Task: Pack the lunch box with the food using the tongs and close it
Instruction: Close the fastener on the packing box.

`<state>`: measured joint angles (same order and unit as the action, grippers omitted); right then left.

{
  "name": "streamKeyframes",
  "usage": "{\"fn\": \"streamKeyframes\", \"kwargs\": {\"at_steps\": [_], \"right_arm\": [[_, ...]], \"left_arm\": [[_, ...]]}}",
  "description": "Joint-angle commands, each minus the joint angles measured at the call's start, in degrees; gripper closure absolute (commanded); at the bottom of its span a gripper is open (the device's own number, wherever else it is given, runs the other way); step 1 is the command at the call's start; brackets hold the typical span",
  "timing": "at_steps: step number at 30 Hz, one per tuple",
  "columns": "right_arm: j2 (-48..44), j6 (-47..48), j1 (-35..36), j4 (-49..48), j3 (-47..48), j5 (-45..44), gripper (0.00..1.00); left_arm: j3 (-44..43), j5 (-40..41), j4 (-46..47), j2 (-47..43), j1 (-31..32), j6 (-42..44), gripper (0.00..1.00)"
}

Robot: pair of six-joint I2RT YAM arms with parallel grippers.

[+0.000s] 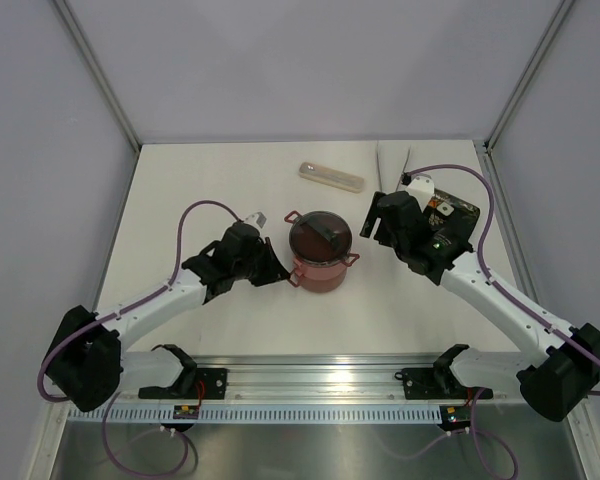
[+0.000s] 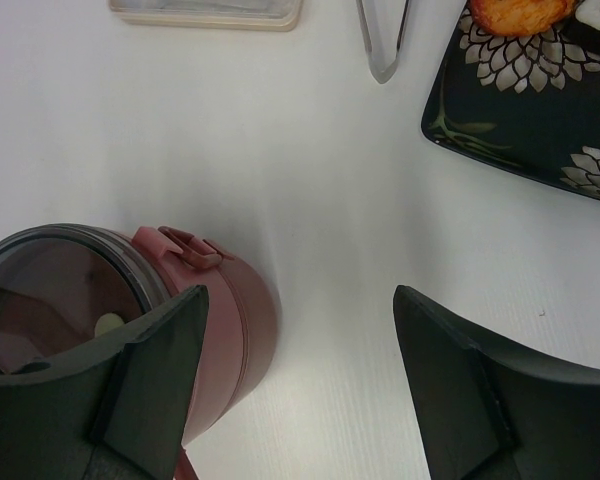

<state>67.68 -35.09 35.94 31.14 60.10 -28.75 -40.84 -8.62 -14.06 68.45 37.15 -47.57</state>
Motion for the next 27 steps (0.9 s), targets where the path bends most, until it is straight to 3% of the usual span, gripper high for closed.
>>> {"fn": "streamKeyframes", "kwargs": {"at_steps": [1, 12, 21, 27], "right_arm": [[0.26, 0.64, -0.52, -1.43, 0.46, 0.8, 0.18], [2.54, 0.38, -2.19, -3.44, -0.32, 4.83, 0.17], [2.81, -1.29, -12.64, -8.98, -3.32, 17.58, 0.18], [9.13, -0.51, -18.18, -8.37, 0.01, 21.19, 0.2]], "left_arm": [[-1.53, -1.22, 4.3, 2.65, 0.38, 0.99, 1.0], [-1.35, -0.87, 11.95, 9.33, 0.3, -0.33, 1.0], [-1.96, -0.78, 13.8, 12.06, 0.3, -1.91, 1.0], [-3.54, 0.01, 14.59, 13.73, 0.3, -2.26, 1.0]]}}
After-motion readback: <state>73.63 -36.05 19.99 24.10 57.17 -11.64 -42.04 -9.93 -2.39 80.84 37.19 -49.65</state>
